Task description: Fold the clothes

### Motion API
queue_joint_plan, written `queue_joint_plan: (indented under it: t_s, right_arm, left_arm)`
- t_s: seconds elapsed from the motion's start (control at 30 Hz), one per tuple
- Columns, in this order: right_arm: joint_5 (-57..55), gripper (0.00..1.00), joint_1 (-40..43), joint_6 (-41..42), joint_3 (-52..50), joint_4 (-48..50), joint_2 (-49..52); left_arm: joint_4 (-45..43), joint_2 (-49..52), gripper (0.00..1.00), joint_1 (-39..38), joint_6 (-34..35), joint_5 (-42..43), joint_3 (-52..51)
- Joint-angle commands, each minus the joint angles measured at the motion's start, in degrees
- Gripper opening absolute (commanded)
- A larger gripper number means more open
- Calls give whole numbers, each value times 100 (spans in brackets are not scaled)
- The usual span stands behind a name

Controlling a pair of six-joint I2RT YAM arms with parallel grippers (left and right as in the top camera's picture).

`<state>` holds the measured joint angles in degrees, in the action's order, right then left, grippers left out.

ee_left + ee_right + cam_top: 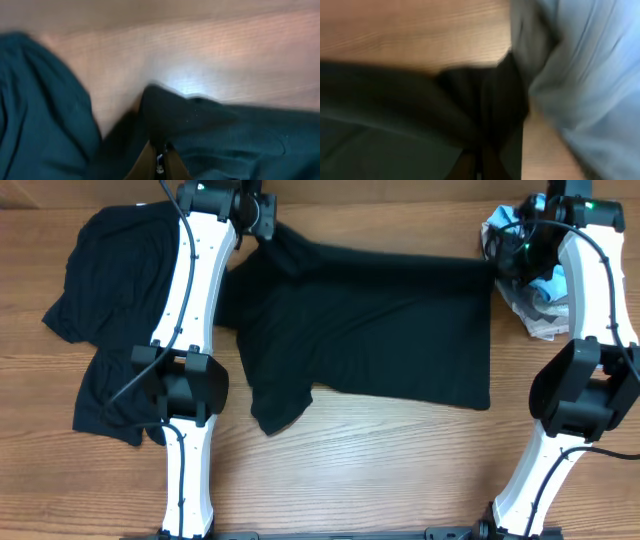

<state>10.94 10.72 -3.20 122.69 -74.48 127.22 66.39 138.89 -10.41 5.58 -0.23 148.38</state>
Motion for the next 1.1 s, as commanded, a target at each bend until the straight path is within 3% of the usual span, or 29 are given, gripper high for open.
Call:
queue_joint_plan:
  t_s: [0.0, 0.27, 0.3, 0.33, 0.4, 0.43, 0.6, 0.73, 0.97, 1.07]
  right_arm:
    - [96, 4, 7, -26, 140, -282, 52]
    - [96, 4, 7, -26, 109, -649, 52]
    - [96, 5, 4, -26, 105, -702, 52]
    - [96, 20, -4, -26, 103, -809, 52]
    - [96, 33, -11, -28, 103, -955, 52]
    - [96, 34, -11, -26, 103, -1049, 52]
    - [120, 41, -9, -24, 103, -1495, 52]
    - [424, 41, -4, 17, 105, -1596, -52]
    - [560, 44, -4, 234, 105, -1770, -1047]
    - [503, 48, -4, 420, 105, -1884, -1502]
  left_arm:
    - [485, -57, 4, 76, -28, -61, -4]
    - [1150, -52, 4, 107, -170, -136, -79]
    - [1185, -50, 11, 107, -201, -133, -105]
    - [1257, -52, 24, 107, -236, -131, -105]
    - [1349, -52, 33, 107, -284, -131, -105]
    - [1390, -52, 39, 107, -286, -131, -105]
    - [1812, -52, 46, 153, -284, -129, -105]
    - [2201, -94, 58, 227, -278, -26, -55]
    - [2551, -782, 86, 212, -103, 433, 61]
    - [2830, -1097, 92, 208, 63, 435, 61]
